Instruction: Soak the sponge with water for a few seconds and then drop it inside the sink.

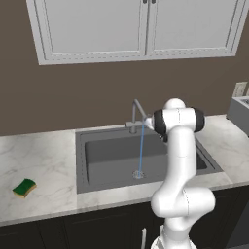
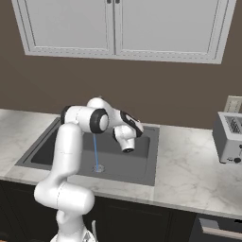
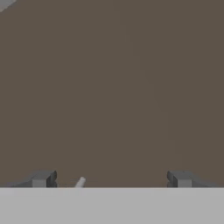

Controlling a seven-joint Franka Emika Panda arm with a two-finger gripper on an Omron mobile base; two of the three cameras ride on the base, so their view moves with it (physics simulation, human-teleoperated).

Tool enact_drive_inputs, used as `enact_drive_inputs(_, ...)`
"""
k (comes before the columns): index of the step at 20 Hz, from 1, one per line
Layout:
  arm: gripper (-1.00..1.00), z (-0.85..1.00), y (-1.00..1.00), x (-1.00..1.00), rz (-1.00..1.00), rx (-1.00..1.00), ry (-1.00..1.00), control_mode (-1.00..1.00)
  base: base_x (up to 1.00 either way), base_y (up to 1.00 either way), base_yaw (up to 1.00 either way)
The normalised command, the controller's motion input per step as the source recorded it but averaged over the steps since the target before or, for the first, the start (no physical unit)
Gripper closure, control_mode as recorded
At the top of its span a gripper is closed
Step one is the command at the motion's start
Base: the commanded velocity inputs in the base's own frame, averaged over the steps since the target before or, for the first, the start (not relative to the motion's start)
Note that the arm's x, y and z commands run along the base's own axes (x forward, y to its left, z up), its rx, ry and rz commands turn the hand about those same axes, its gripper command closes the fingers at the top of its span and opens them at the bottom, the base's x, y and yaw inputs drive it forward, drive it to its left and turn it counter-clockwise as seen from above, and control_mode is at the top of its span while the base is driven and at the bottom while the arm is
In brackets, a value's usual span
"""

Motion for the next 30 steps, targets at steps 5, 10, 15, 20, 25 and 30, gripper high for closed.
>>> enact_drive_inputs(5, -1.00, 0.49, -0.19, -0.15, 0.00, 0.10, 0.12, -1.00, 0.00, 0.00, 0.00)
enact_drive_inputs(10, -1.00, 0.44, -0.22, -0.06, 0.00, 0.05, 0.34, -1.00, 0.00, 0.00, 0.00)
enact_drive_inputs(15, -1.00, 0.26, -0.13, 0.00, 0.00, 0.00, 0.53, -1.00, 0.00, 0.00, 0.00)
enact_drive_inputs(20, -1.00, 0.15, -0.12, -0.09, 0.00, 0.00, 0.44, -1.00, 0.00, 0.00, 0.00)
enact_drive_inputs(25, -1.00, 0.32, -0.14, -0.25, 0.00, 0.00, 0.37, -1.00, 0.00, 0.00, 0.00)
enact_drive_inputs(30, -1.00, 0.16, -0.29, -0.29, 0.00, 0.00, 0.28, -1.00, 0.00, 0.00, 0.00)
